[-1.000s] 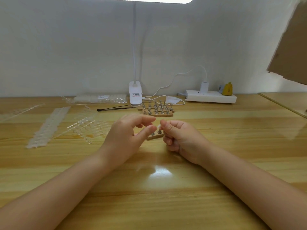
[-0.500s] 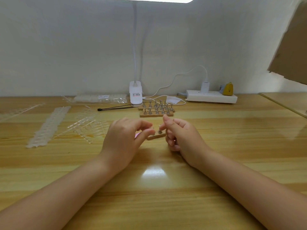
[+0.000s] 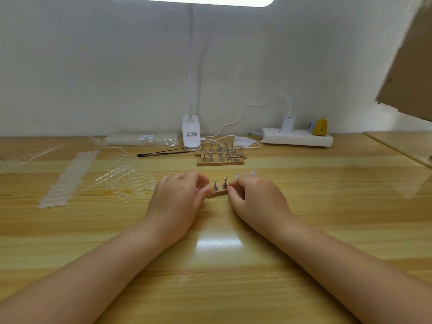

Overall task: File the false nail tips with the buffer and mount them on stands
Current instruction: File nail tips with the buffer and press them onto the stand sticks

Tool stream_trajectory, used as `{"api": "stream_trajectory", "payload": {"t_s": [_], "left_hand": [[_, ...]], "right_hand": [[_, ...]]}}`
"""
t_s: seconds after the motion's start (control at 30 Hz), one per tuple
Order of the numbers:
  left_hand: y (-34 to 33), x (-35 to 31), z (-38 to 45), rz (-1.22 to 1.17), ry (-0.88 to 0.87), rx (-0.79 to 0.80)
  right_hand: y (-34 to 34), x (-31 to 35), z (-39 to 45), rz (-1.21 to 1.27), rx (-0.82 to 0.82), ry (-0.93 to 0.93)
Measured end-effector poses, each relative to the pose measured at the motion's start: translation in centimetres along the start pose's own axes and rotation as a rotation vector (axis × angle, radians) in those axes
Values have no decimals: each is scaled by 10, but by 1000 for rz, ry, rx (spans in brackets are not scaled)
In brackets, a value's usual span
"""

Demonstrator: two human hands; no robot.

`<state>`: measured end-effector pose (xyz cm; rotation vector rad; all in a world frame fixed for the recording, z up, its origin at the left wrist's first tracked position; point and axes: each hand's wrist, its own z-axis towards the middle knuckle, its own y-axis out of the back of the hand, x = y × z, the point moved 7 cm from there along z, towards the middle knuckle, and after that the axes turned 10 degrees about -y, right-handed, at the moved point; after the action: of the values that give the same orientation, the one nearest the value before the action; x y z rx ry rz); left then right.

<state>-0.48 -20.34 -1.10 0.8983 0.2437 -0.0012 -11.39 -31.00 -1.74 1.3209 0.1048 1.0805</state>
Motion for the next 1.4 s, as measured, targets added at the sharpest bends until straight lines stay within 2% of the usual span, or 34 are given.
{"api": "stream_trajectory", "payload": {"t_s": [0.43,0.6,0.63,0.73,0.8,1.0,1.13,1.3,1.4], "left_hand": [[-1,-10,1,0,-72,19],[13,-17,1,42,-102,-78],[15,-18,0,55,-108,-79],[21,-23,0,138,-171,-98],[24,-25,-1,191,-221,-134],[27,-27,0,173,-292,-190],[26,-23,5,116,-326,-85],[17,5,11,320,-80,172],[10,12,9,283,-25,287]], "right_hand": [[-3,3,7,-102,-46,24],[8,6,-1,135,-103,26],[8,7,-3,264,-61,22],[0,16,-8,622,209,15],[-6,18,-8,679,315,4],[-13,6,-4,869,419,-134],[-13,-1,-1,949,408,-190],[-11,-4,0,964,395,-219],[-11,-4,0,955,389,-223]]}}
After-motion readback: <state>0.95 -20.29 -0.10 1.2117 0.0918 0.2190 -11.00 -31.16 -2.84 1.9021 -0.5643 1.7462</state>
